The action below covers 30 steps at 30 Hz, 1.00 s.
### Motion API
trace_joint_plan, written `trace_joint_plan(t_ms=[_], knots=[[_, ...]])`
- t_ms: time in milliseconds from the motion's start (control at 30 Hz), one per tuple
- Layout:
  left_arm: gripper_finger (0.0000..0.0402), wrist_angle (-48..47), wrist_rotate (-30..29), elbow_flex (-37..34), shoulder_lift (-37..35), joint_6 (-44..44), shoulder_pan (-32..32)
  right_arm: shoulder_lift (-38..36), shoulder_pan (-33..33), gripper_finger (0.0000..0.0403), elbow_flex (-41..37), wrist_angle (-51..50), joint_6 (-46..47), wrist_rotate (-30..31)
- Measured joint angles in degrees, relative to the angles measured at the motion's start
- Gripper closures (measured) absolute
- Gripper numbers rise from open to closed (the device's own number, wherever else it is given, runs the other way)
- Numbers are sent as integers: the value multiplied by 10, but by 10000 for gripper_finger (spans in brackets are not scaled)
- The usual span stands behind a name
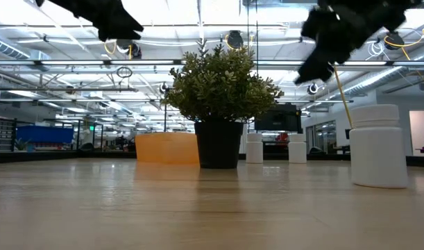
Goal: Pick and place pill bottles into a basket
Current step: Put the white medicine bottle into the orange bin
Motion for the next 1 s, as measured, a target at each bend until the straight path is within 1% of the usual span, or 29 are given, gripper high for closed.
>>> trace_joint_plan(t_ms=[100,233,400,467,667,867,1000], knots=[[179,-16,0,0,-8,-23,-17,-27,-10,192,-51,6,24,26],[179,-34,-2,0,-7,-30,-44,-60,-30,188,-98,10,27,27],[179,-22,-28,0,-7,-30,-76,-75,-60,187,-164,38,16,27],[179,-15,-28,0,-7,-33,-84,-76,-72,187,-195,67,8,28],[179,-14,-30,0,-7,-48,-103,-76,-103,183,-282,218,-6,30],[179,-15,-30,0,-7,-68,-115,-76,-138,181,-333,295,-36,58],[179,-15,-31,0,-7,-68,-124,-76,-165,181,-351,337,-51,58]])
